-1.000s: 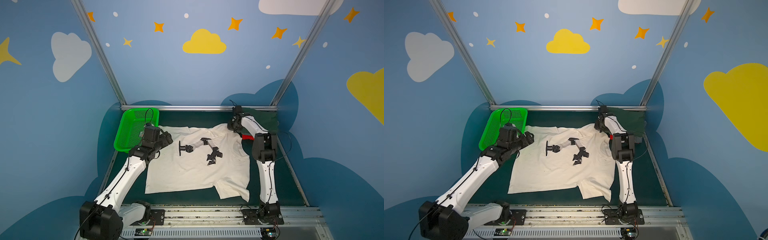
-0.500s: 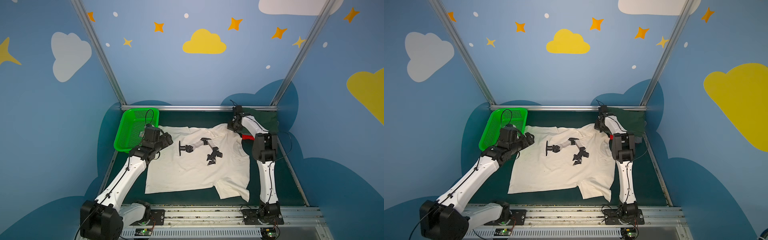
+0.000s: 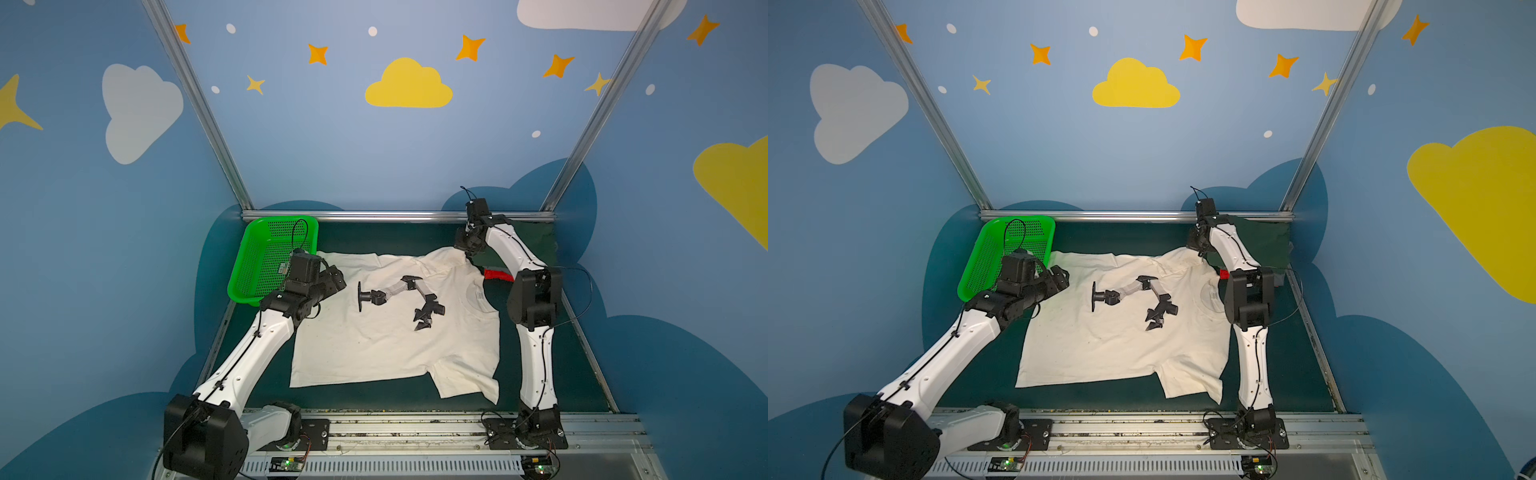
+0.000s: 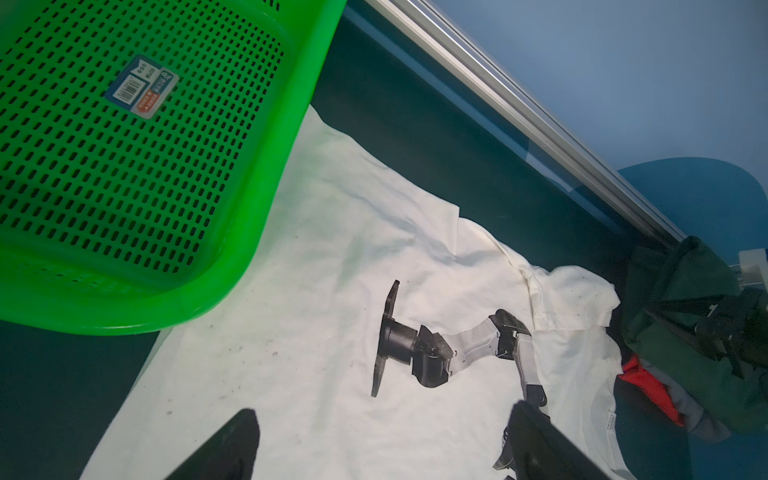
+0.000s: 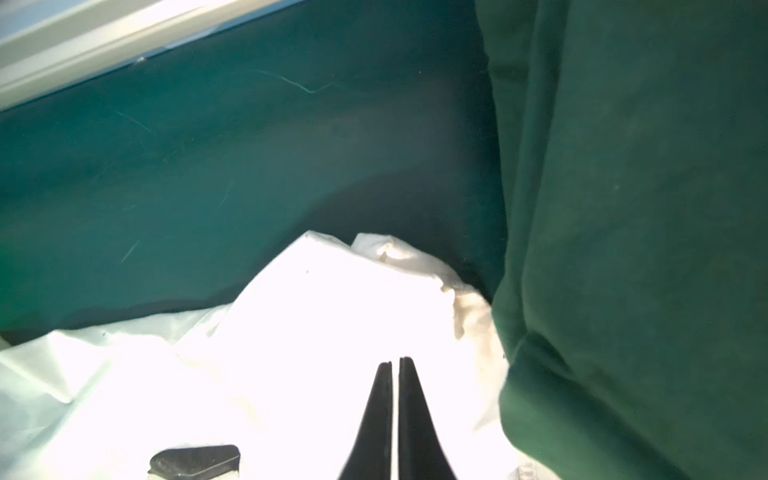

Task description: Fold and stack the t-shirts

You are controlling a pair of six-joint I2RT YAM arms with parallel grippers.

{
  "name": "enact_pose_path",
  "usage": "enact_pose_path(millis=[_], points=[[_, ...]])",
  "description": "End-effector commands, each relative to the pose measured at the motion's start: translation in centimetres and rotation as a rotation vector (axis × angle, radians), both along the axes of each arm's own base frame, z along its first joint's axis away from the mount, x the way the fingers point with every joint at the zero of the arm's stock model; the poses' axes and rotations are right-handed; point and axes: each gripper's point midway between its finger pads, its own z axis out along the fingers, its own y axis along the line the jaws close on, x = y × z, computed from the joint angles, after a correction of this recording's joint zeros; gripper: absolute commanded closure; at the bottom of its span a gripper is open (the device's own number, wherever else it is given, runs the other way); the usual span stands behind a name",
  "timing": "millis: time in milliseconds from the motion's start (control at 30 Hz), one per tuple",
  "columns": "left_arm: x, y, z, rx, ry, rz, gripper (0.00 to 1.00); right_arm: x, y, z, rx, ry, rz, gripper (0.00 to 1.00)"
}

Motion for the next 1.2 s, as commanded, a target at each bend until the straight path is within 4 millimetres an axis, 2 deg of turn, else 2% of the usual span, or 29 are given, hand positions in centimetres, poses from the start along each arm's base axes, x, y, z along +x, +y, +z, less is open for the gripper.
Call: enact_pose_path(millis=[0, 100, 267, 500, 567, 667, 767, 833, 933, 1000, 1067, 1167], points=[[0.1, 0.1, -0.3, -0.006, 0.005, 0.001, 0.08, -0.8, -0.1, -0.1, -0.016, 0.034, 0.003, 0.68], [0.0, 0.0, -0.2, -0.009, 0.002, -0.001, 0.08, -1.2, 0.3, -1.9, 0.001, 0.080, 0.022, 0.59], [0.0, 0.1, -0.1, -0.006, -0.004, -0.003, 0.08, -1.3, 0.2, -3.8, -0.026, 0.117, 0.025, 0.33], [0.1, 0.0, -0.4, -0.008, 0.006, -0.007, 0.08, -0.3, -1.9, -5.8, -0.126, 0.130, -0.003, 0.31], [0.1, 0.1, -0.5, -0.004, 0.005, -0.008, 0.08, -0.1, -1.9, -6.3, -0.124, 0.134, 0.002, 0.32], [0.2, 0.1, -0.5, -0.001, 0.005, -0.011, 0.08, 0.1, -0.8, -7.2, -0.051, 0.143, 0.033, 0.34], [0.2, 0.2, -0.3, 0.000, 0.008, -0.009, 0.08, 0.1, 0.3, -7.3, 0.021, 0.147, 0.070, 0.43], [0.2, 0.2, -0.4, -0.001, 0.008, -0.008, 0.08, 0.2, 0.9, -7.1, 0.045, 0.137, 0.079, 0.45], [0.2, 0.2, -0.5, -0.003, 0.009, -0.005, 0.08, 0.3, 1.2, -6.8, 0.057, 0.127, 0.085, 0.56], [0.2, 0.3, -0.7, -0.001, 0.015, -0.003, 0.08, 0.4, 1.2, -6.6, 0.051, 0.117, 0.084, 0.68], [0.2, 0.3, -0.8, -0.002, 0.021, -0.002, 0.08, 0.7, 0.9, -6.2, 0.036, 0.104, 0.083, 0.69], [0.3, 0.2, -0.9, -0.004, 0.023, -0.003, 0.08, 0.8, 0.8, -5.8, 0.019, 0.091, 0.089, 0.77]])
